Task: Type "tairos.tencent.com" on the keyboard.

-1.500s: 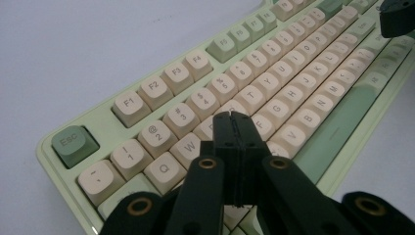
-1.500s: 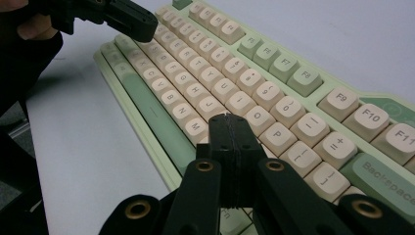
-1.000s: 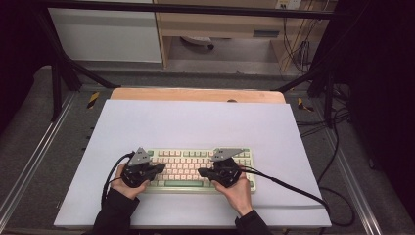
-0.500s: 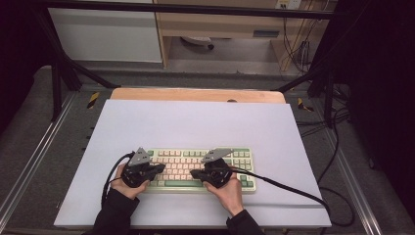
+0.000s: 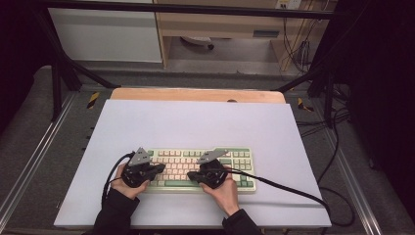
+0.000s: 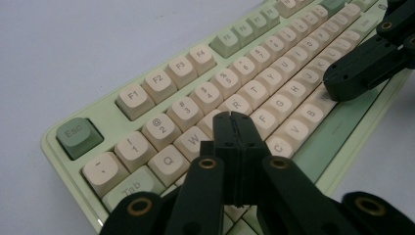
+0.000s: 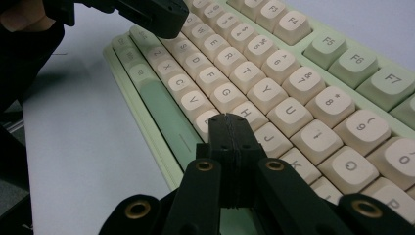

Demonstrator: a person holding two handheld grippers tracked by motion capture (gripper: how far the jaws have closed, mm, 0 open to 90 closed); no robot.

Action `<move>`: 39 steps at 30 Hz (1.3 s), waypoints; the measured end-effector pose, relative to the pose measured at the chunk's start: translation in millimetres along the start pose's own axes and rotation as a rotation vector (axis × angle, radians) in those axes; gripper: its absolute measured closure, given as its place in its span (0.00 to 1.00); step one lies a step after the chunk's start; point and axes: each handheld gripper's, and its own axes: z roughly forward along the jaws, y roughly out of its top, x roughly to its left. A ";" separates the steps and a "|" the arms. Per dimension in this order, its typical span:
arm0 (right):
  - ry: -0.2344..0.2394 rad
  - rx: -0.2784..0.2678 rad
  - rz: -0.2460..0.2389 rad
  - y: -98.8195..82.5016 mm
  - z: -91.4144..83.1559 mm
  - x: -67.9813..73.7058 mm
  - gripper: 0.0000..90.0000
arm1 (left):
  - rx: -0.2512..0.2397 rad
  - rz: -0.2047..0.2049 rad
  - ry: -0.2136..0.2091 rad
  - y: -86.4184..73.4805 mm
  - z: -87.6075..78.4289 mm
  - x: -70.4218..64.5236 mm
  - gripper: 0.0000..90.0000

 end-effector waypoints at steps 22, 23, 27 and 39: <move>-0.027 -0.010 -0.031 5.2 -19.1 0.4 1.00 | -0.006 0.000 -0.003 0.9 -1.1 -1.2 1.00; -0.030 -0.012 -0.031 4.8 -20.7 -0.5 1.00 | -0.006 0.000 -0.004 1.0 -1.1 -1.2 1.00; -0.039 -0.016 -0.016 0.9 -28.8 -4.9 1.00 | -0.005 0.001 -0.004 1.2 -0.8 -1.7 1.00; -0.071 -0.031 0.017 -14.4 -49.9 -20.0 1.00 | -0.003 0.005 -0.004 3.6 0.8 -5.0 1.00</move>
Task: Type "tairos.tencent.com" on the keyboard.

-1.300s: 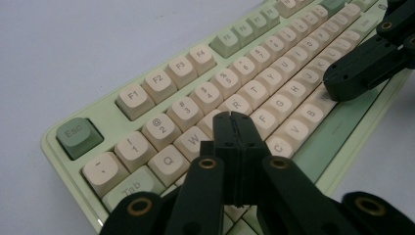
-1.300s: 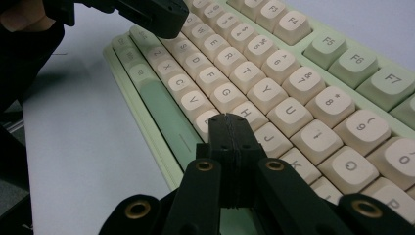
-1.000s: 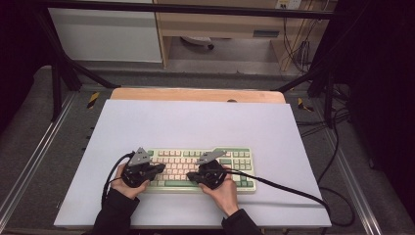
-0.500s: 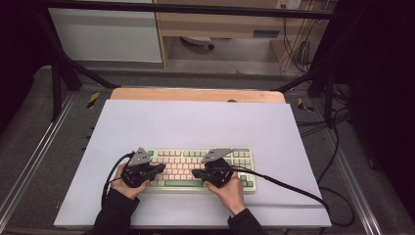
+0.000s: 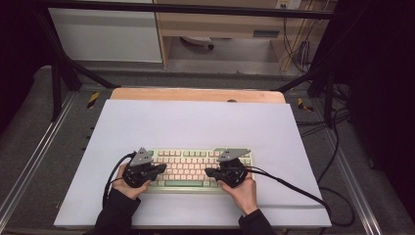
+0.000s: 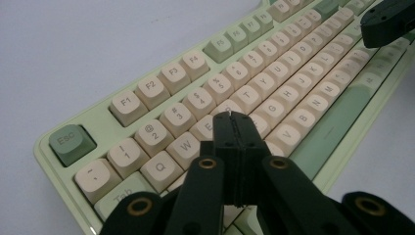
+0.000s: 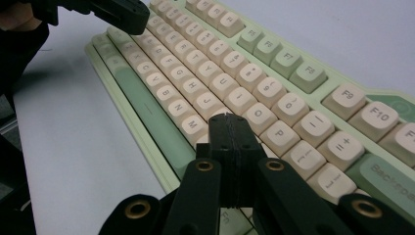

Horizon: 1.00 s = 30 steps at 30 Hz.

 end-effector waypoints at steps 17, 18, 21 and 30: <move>-0.012 -0.016 0.006 -6.9 -11.0 -6.1 1.00 | -0.001 0.023 -0.004 13.7 7.2 -8.9 1.00; -0.012 -0.014 0.009 -7.0 -11.1 -5.9 1.00 | -0.001 0.024 -0.004 14.6 8.3 -9.4 1.00; -0.011 -0.018 0.006 -7.1 -11.5 -5.8 1.00 | 0.004 0.028 -0.003 16.5 12.1 -10.8 1.00; -0.011 -0.011 0.011 -7.3 -11.6 -5.1 1.00 | 0.015 0.022 -0.001 23.4 25.7 -13.1 1.00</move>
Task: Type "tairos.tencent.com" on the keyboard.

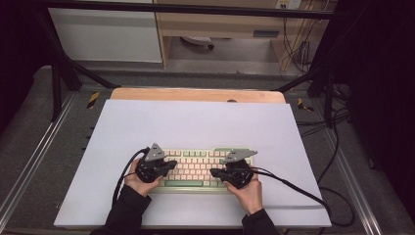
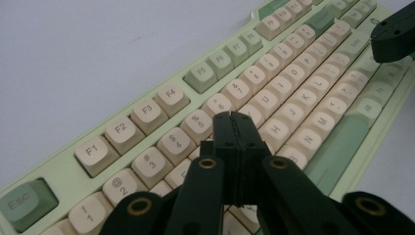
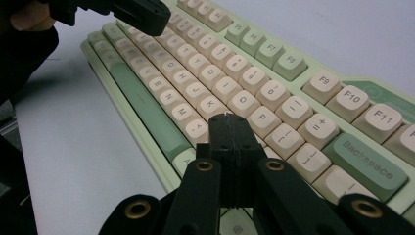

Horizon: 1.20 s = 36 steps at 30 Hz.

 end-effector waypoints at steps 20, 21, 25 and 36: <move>0.004 0.004 0.000 -0.7 1.8 0.1 1.00 | 0.024 0.011 0.004 1.9 22.0 -4.4 1.00; 0.004 0.004 -0.002 -0.7 1.7 0.0 1.00 | 0.022 0.011 0.003 1.9 22.1 -4.6 1.00; 0.005 0.003 -0.001 -0.6 1.4 0.2 1.00 | 0.023 0.014 0.002 1.3 22.0 -4.7 1.00; 0.004 -0.001 -0.002 -0.5 1.0 0.5 1.00 | 0.020 0.018 -0.006 1.3 20.1 -5.3 1.00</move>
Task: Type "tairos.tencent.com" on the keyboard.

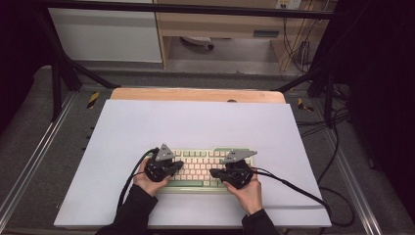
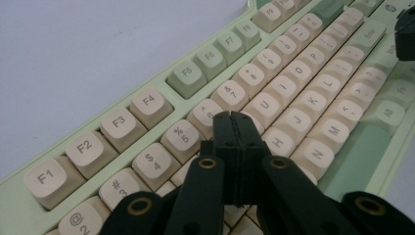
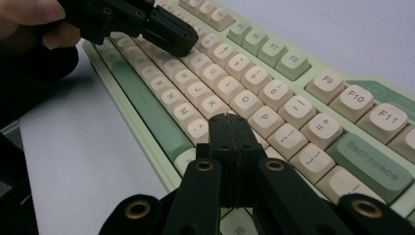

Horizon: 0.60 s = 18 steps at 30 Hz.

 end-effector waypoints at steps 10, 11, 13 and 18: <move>0.000 -0.011 -0.001 1.2 -2.6 -0.1 1.00 | -0.017 0.005 -0.013 -1.1 -16.5 -0.3 1.00; 0.000 -0.010 0.001 1.3 -2.6 0.1 1.00 | -0.018 0.004 -0.014 -1.4 -18.2 0.3 1.00; 0.000 -0.009 0.002 1.4 -2.6 0.1 1.00 | -0.022 -0.001 -0.013 -2.0 -20.8 1.1 1.00; -0.001 -0.012 0.003 2.0 -3.3 0.0 1.00 | -0.025 0.002 -0.016 -3.6 -26.9 1.3 1.00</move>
